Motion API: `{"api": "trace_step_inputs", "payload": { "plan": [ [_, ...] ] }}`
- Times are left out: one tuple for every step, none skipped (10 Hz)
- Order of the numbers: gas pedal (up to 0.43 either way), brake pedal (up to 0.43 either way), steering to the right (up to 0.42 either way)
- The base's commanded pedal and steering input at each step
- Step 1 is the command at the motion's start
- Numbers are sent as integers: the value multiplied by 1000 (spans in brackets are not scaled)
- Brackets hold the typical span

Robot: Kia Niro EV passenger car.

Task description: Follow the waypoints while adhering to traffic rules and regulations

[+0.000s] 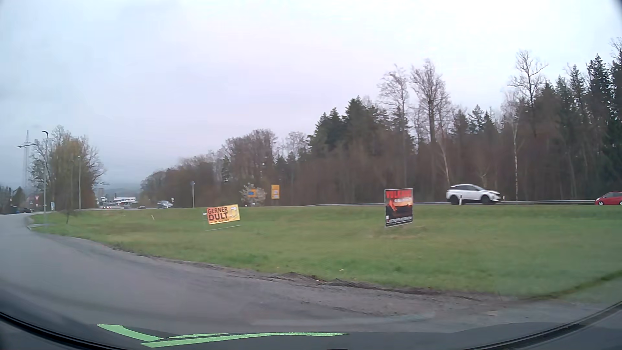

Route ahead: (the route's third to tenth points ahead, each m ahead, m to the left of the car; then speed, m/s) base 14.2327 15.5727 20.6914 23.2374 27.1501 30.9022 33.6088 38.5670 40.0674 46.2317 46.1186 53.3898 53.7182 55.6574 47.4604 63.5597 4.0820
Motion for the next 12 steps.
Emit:
{"api": "trace_step_inputs", "payload": {
  "plan": [
    [157,0,-501],
    [157,0,-498],
    [157,0,-495],
    [157,0,-492],
    [157,0,-488],
    [157,0,-479],
    [157,0,-466],
    [157,0,-453],
    [157,0,-426],
    [157,0,-401],
    [157,0,-379],
    [157,0,-352]
  ]
}}
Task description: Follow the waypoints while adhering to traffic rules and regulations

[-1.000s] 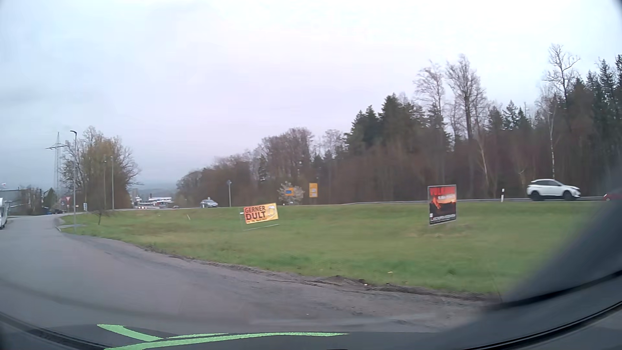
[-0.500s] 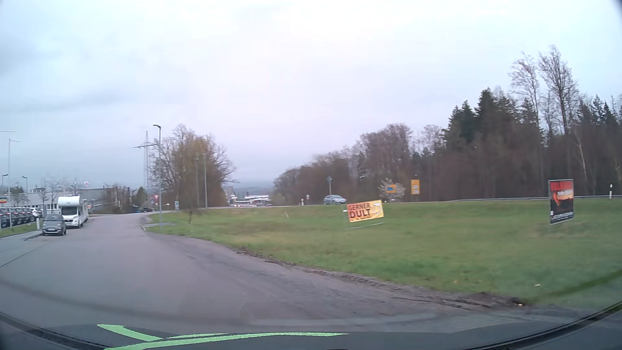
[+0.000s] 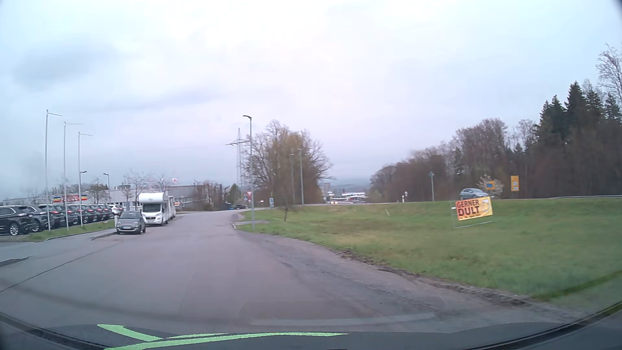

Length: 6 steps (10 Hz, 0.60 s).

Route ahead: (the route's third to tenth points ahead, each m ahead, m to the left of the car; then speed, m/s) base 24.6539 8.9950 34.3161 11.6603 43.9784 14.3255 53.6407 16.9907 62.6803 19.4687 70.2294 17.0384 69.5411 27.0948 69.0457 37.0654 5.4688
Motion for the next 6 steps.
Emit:
{"api": "trace_step_inputs", "payload": {
  "plan": [
    [157,0,-325],
    [157,0,-303],
    [157,0,-272],
    [157,0,-248],
    [157,0,-209],
    [157,0,-164]
  ]
}}
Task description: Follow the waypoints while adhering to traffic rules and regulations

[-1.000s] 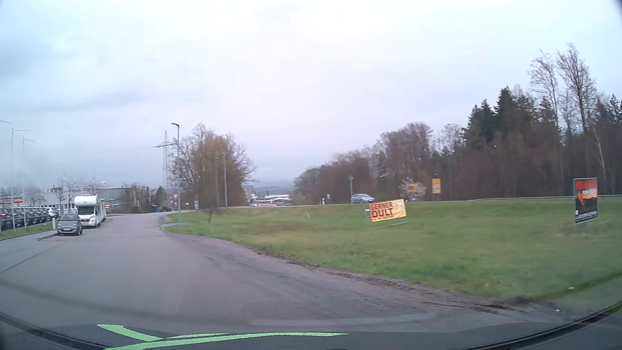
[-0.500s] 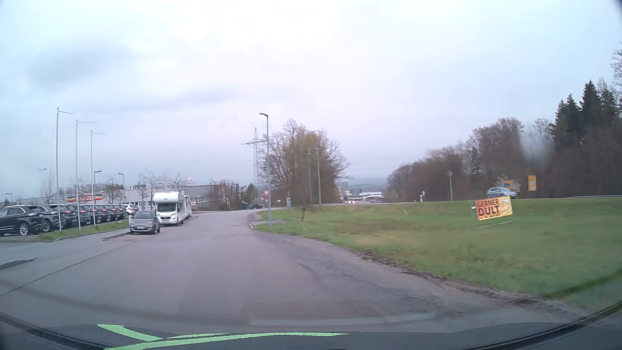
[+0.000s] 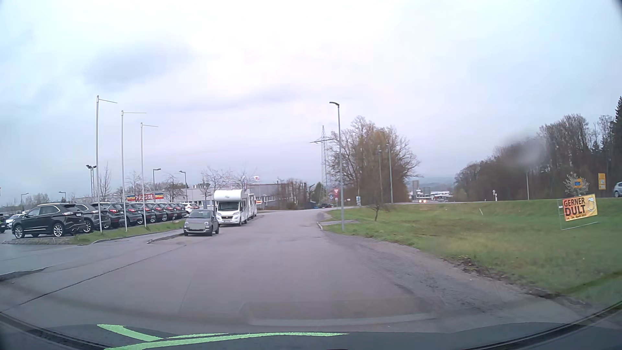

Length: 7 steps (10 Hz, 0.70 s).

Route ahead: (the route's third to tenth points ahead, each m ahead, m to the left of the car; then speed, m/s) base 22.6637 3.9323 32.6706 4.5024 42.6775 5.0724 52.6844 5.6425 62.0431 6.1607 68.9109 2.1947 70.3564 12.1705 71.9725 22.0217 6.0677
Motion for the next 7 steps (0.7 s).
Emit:
{"api": "trace_step_inputs", "payload": {
  "plan": [
    [157,0,-130],
    [157,0,-94],
    [157,0,-60],
    [157,0,-39],
    [157,0,-21],
    [157,0,-6],
    [157,0,0]
  ]
}}
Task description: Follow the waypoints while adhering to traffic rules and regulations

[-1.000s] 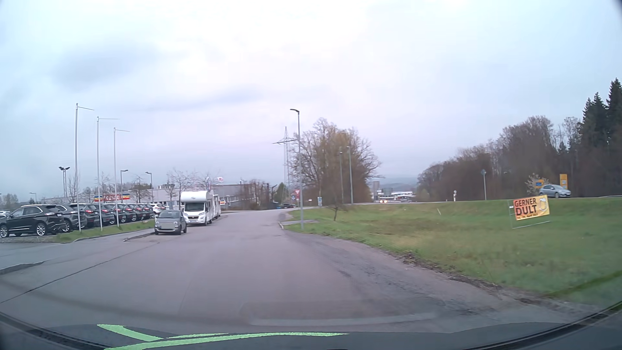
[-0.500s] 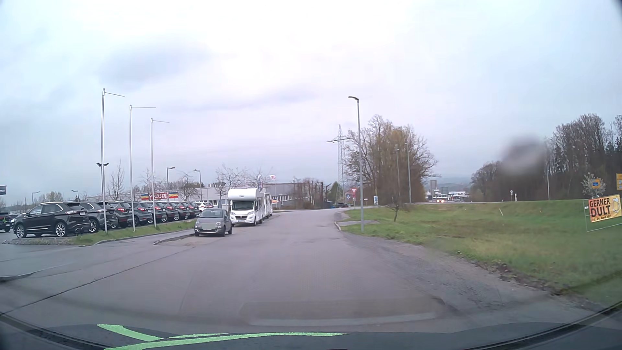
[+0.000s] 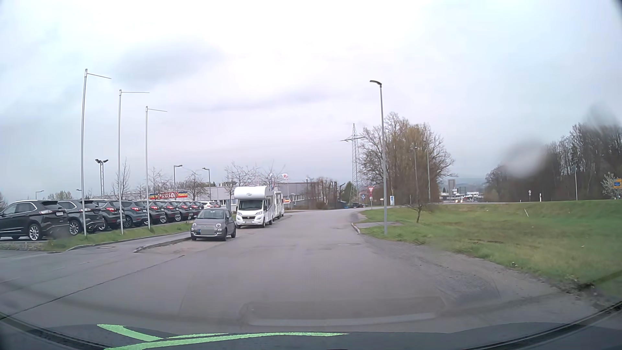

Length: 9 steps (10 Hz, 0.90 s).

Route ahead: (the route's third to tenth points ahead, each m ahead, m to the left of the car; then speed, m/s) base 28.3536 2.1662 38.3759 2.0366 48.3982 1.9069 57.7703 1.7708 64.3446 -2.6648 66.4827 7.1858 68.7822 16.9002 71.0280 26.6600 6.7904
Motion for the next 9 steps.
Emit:
{"api": "trace_step_inputs", "payload": {
  "plan": [
    [157,0,3],
    [157,0,5],
    [157,0,7],
    [157,0,9],
    [157,0,11],
    [157,0,12],
    [157,0,12],
    [157,0,13],
    [157,0,14]
  ]
}}
